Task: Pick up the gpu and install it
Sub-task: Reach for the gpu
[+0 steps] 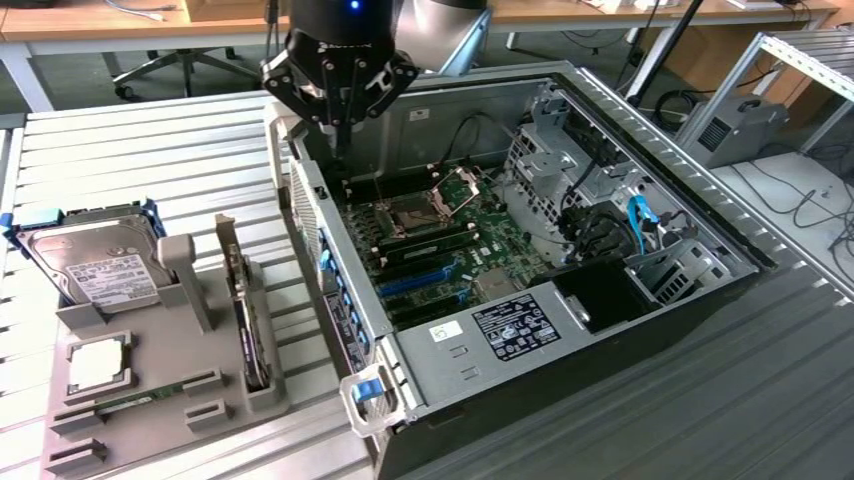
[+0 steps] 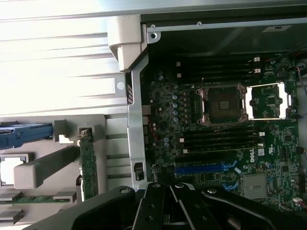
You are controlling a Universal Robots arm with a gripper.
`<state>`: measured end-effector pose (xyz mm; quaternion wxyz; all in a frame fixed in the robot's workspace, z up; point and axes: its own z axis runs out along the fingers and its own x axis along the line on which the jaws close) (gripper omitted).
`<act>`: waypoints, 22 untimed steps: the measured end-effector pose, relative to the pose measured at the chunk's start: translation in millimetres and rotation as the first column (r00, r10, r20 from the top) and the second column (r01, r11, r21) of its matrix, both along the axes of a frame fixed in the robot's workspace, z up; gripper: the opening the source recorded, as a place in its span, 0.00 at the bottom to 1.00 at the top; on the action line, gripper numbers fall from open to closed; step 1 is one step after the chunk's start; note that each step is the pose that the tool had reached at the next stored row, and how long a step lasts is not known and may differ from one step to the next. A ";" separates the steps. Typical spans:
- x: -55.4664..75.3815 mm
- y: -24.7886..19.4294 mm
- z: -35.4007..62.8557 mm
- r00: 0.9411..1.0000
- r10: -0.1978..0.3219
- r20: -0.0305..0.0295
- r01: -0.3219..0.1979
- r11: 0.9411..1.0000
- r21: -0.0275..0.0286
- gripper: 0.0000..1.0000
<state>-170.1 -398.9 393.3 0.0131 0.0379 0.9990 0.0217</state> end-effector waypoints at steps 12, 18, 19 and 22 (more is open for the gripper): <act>-5.1 0.0 0.0 1.000 0.000 0.000 0.000 1.000 0.000 0.11; -7.6 0.0 0.0 1.000 0.000 0.000 0.000 1.000 0.000 0.11; -8.0 0.0 0.0 1.000 0.000 0.000 0.000 1.000 0.000 0.11; -9.9 0.0 0.0 1.000 0.000 0.000 0.000 1.000 0.000 0.11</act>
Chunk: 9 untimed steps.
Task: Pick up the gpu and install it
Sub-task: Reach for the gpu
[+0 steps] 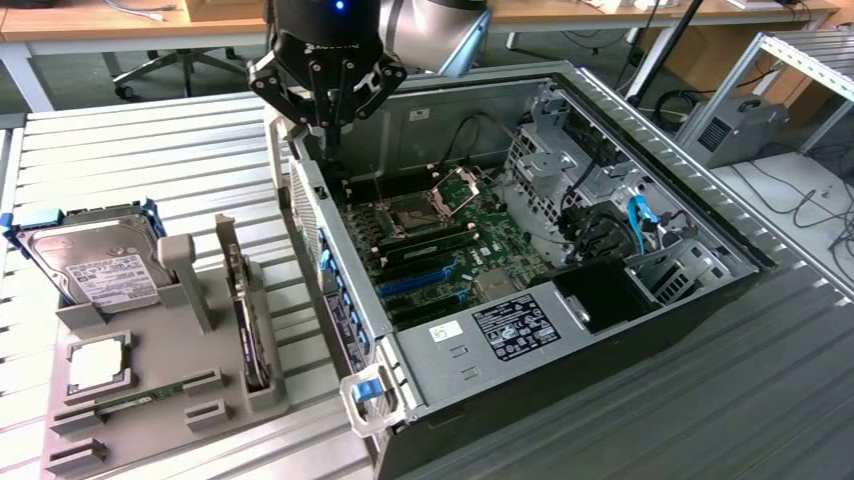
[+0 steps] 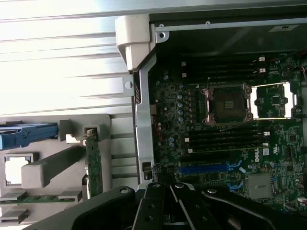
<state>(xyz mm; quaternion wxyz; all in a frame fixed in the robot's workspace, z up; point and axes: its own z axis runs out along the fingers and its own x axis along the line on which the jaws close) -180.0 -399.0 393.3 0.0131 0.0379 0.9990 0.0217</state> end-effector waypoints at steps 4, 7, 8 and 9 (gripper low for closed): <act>-2.4 0.0 0.0 1.000 0.000 0.000 0.000 1.000 0.000 0.11; -4.1 0.0 0.0 1.000 0.000 0.000 0.000 1.000 0.000 0.11; -4.6 0.0 0.0 1.000 0.000 0.000 0.000 1.000 0.000 0.11; -5.1 0.0 0.0 1.000 0.000 0.000 0.000 1.000 0.000 0.11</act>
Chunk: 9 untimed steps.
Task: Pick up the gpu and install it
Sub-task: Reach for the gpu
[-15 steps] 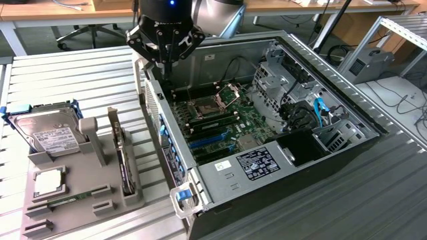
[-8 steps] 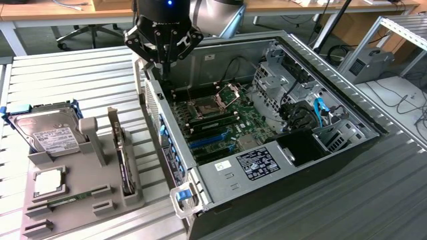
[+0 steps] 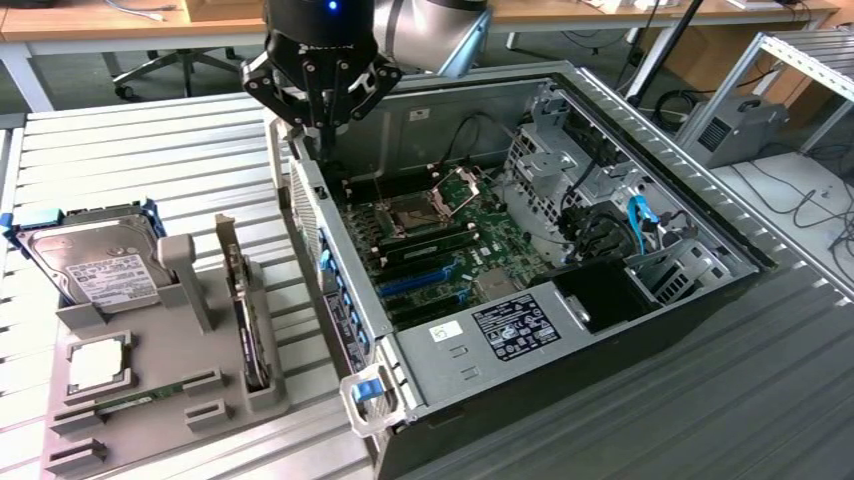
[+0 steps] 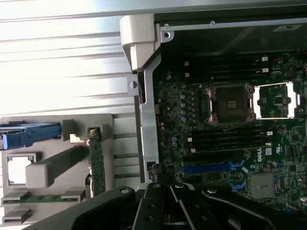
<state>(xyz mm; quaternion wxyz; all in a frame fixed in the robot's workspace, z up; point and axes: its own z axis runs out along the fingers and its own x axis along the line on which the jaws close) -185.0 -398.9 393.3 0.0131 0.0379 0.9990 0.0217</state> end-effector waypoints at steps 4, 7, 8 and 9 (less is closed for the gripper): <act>-1.5 0.0 0.0 1.000 0.000 0.000 0.000 1.000 0.000 0.11; -2.6 0.0 0.0 1.000 0.000 0.000 0.000 1.000 0.000 0.11; -3.5 0.0 0.0 1.000 0.000 0.000 0.000 1.000 0.000 0.11; -4.2 0.0 0.0 1.000 0.000 0.000 0.000 1.000 0.000 0.11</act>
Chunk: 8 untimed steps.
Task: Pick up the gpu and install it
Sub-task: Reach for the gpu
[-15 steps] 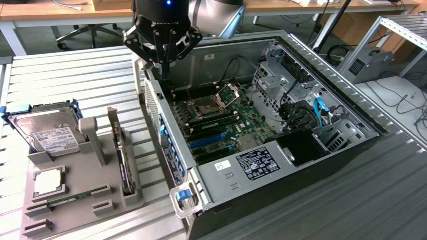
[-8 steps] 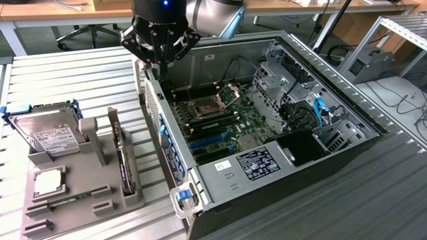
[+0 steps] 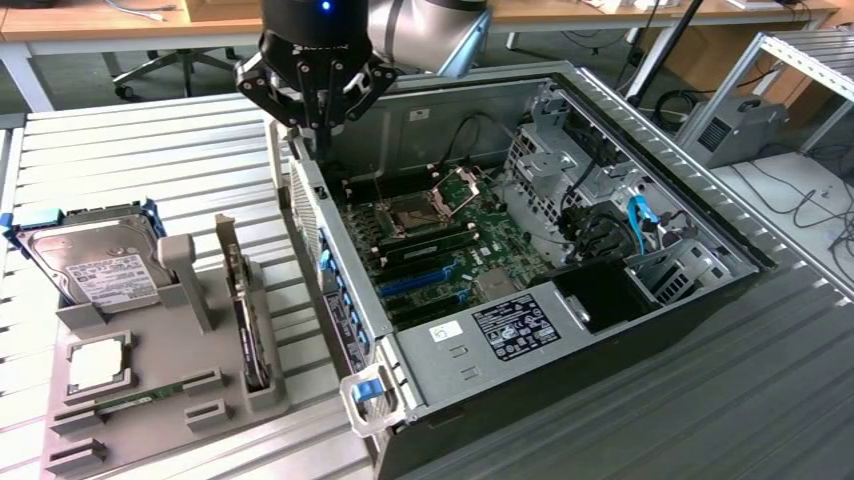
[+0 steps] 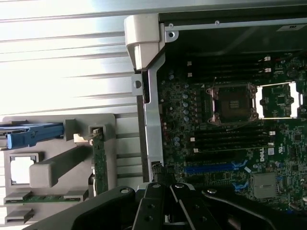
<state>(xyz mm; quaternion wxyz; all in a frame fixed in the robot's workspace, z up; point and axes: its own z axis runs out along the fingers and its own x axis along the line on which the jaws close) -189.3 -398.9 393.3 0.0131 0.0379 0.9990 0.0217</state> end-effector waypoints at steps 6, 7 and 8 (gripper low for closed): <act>-3.2 0.0 0.0 1.000 0.000 0.000 0.000 1.000 0.000 0.11; -3.9 0.0 0.0 1.000 0.000 0.000 0.000 1.000 0.000 0.11; -4.4 0.0 0.0 1.000 0.000 0.000 0.000 1.000 0.000 0.11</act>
